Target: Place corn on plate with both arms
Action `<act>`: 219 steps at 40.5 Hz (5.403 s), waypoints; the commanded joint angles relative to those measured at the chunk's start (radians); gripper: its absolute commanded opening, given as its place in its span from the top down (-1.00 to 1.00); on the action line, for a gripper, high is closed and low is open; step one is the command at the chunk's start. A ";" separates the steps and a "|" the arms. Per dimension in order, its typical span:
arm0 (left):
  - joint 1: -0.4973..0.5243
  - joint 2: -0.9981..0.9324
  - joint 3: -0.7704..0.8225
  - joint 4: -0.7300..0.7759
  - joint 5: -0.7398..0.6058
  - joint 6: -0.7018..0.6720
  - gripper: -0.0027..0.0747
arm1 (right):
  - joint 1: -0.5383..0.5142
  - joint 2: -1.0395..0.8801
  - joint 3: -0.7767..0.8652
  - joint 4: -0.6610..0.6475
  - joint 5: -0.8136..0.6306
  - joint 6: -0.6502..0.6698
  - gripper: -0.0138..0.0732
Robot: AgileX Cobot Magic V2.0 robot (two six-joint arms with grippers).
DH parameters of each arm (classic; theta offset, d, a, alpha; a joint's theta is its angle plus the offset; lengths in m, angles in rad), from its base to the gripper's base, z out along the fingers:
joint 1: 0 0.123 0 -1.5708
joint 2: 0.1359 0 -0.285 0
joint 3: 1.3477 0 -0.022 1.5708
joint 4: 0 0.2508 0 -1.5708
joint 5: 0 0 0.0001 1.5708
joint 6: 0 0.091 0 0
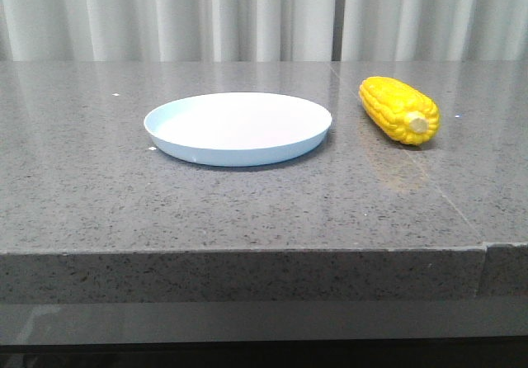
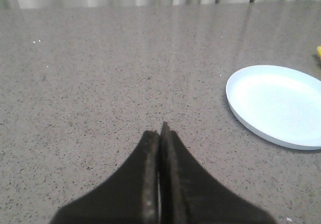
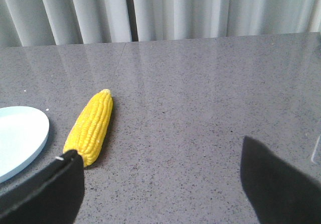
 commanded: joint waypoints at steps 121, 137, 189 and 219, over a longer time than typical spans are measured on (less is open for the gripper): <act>0.001 -0.360 0.137 -0.001 -0.107 0.049 0.98 | 0.591 1.509 -1.062 0.013 0.239 0.501 0.09; 0.001 -0.360 0.137 -0.001 -0.107 0.049 0.98 | 0.583 1.388 -1.081 0.013 0.236 0.493 -0.82; 0.001 -0.360 0.137 -0.001 -0.107 0.049 0.98 | 0.157 0.571 -0.459 -0.112 0.386 0.217 0.82; 0.001 -0.360 0.137 -0.001 -0.107 0.049 0.98 | 0.157 -0.125 0.107 -0.262 -0.043 0.209 0.82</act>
